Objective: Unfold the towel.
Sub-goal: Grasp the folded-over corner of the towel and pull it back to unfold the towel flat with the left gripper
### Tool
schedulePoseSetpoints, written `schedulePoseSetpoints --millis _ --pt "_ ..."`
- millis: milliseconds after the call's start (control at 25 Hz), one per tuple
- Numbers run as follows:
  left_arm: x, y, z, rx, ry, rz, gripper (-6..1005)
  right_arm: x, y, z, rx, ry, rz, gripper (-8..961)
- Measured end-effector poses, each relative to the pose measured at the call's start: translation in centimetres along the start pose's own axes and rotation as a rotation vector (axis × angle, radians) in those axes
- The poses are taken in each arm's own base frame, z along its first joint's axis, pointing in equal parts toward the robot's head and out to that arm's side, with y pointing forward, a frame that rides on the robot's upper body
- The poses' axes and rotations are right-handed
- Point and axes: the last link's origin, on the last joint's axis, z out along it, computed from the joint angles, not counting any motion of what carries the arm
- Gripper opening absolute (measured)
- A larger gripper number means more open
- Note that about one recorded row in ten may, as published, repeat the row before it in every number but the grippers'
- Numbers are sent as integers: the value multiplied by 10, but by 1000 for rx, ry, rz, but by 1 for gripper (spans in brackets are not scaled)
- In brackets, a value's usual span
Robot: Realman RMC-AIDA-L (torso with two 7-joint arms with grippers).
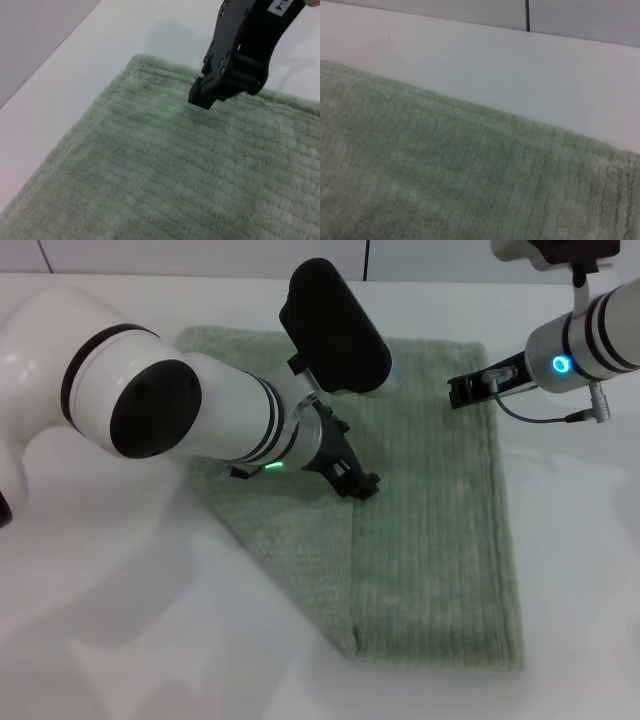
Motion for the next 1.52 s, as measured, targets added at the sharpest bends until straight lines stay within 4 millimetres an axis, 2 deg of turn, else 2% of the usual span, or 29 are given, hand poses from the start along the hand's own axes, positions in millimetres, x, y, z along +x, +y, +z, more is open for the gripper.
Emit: schedulePoseSetpoints --millis 280,520,1040,1240,1520 --pt "1 -1 0 2 -6 8 754 0 0 0 0 0 1 0" --pt "1 -1 1 -2 -29 27 615 0 0 0 1 -1 1 0" --pt "4 0 -1 -11 -39 31 144 1 -1 0 0 0 4 0" --pt "5 -1 -2 -12 -40 30 6 1 -1 0 0 0 4 -1" --pt "6 -1 -3 -12 -39 30 7 2 -1 2 1 1 7 -1"
